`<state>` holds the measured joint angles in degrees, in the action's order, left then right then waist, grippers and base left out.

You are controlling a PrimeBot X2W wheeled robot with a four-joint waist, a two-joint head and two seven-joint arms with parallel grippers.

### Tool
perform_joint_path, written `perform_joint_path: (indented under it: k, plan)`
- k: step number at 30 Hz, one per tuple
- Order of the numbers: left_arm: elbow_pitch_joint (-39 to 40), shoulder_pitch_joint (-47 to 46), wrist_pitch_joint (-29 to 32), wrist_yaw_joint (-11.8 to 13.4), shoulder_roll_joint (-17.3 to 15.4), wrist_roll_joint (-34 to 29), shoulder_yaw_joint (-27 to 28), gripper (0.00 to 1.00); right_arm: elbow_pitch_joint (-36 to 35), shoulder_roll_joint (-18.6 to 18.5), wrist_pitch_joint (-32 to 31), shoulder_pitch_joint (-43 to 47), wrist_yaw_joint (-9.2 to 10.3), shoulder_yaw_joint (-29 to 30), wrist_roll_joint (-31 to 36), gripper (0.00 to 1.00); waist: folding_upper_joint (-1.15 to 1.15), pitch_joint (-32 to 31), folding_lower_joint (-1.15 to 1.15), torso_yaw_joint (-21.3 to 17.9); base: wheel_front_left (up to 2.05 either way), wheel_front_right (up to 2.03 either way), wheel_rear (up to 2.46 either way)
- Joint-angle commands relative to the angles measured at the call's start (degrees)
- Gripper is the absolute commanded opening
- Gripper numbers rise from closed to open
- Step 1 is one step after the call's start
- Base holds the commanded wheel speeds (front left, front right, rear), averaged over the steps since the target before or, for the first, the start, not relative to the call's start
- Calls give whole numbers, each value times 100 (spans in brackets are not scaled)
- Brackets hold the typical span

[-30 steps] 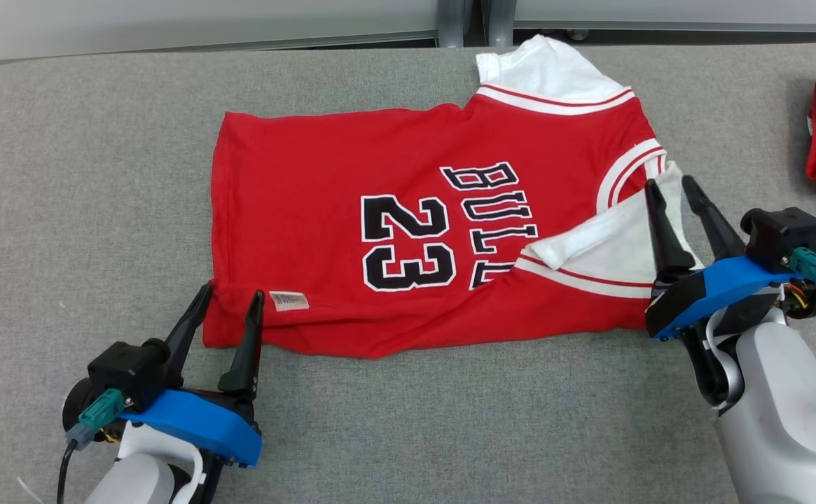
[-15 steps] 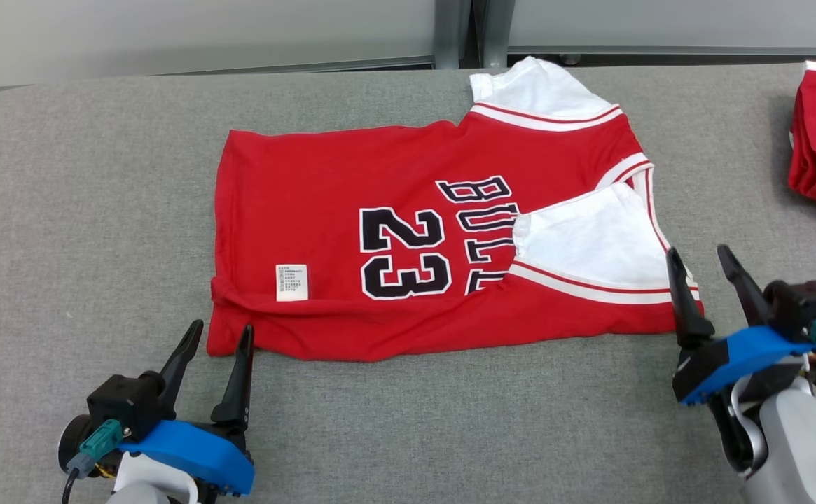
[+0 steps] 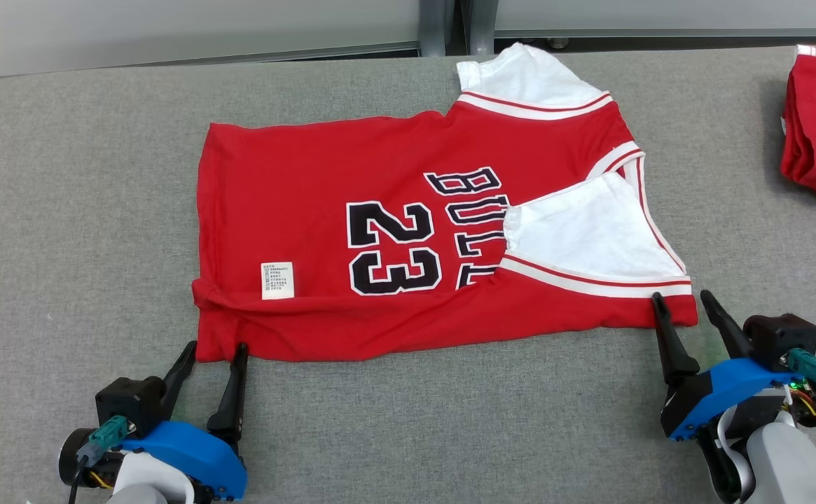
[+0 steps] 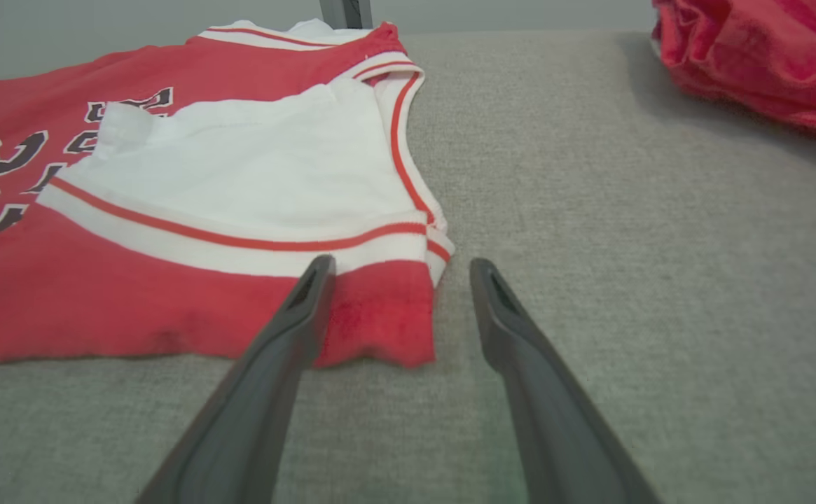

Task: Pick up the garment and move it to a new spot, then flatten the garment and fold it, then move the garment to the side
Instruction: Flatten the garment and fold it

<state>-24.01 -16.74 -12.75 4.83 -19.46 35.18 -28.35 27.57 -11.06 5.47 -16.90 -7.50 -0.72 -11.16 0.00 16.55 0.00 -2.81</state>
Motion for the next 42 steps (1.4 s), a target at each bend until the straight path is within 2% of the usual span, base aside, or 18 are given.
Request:
perform_joint_path:
  k: [1,4,5,6,7,8,9,15,19,24,31,36,39,40,41,42]
  plan:
    - [-26,-92,-19,-39,-3,3,-3,100,27,23,-6,81,2,2,37,100,0,7,0,5,0,0,0]
    - [-193,-113,-41,-97,50,47,-18,100,114,61,-26,47,2,-5,15,100,0,23,0,13,0,0,0]
    - [-240,-127,-48,-107,67,54,-21,100,139,73,-32,35,2,-16,-6,94,0,26,0,17,0,0,0]
    - [-280,-143,-60,-132,96,66,-17,100,168,80,-38,20,2,-18,-25,53,0,27,0,23,0,0,0]
    - [-318,-158,-70,-145,116,83,-17,72,199,88,-47,8,2,-26,-43,16,0,25,0,29,0,0,0]
    - [-335,-167,-83,-185,142,122,0,38,220,104,-40,-4,2,-34,-67,0,0,20,0,35,0,0,0]
    - [-354,-171,-100,-202,161,136,18,0,231,113,5,-15,2,-26,-97,0,0,8,0,41,0,0,0]
    - [-173,62,-192,-227,165,138,86,0,240,114,213,92,3,87,-208,0,0,-173,0,79,0,0,0]
    - [172,387,-205,-153,99,139,130,0,-34,131,249,482,3,206,-327,0,0,-368,0,149,0,0,0]
    - [701,897,-168,14,-26,151,103,0,-873,171,54,1352,3,313,-458,0,0,-552,0,222,0,0,0]
    - [1291,1655,-43,275,-256,243,119,0,-2224,319,-574,2628,3,400,-536,0,0,-722,0,189,0,0,0]
    - [1599,2054,50,440,-392,317,175,0,-2936,461,-1042,3382,4,547,-602,0,0,-761,0,200,0,0,0]
    - [1711,2159,95,515,-407,348,173,0,-3086,497,-1176,3579,3,565,-625,0,0,-766,0,209,0,0,0]
    - [1732,2180,107,530,-404,352,168,0,-3108,512,-1187,3601,3,567,-623,9,0,-766,0,208,0,0,0]
    - [1745,2190,122,535,-396,363,168,4,-3119,526,-1198,3607,3,568,-616,36,0,-771,0,205,0,0,0]
    - [1758,2193,125,555,-392,367,163,50,-3137,533,-1184,3586,3,578,-597,81,0,-774,0,203,0,0,0]
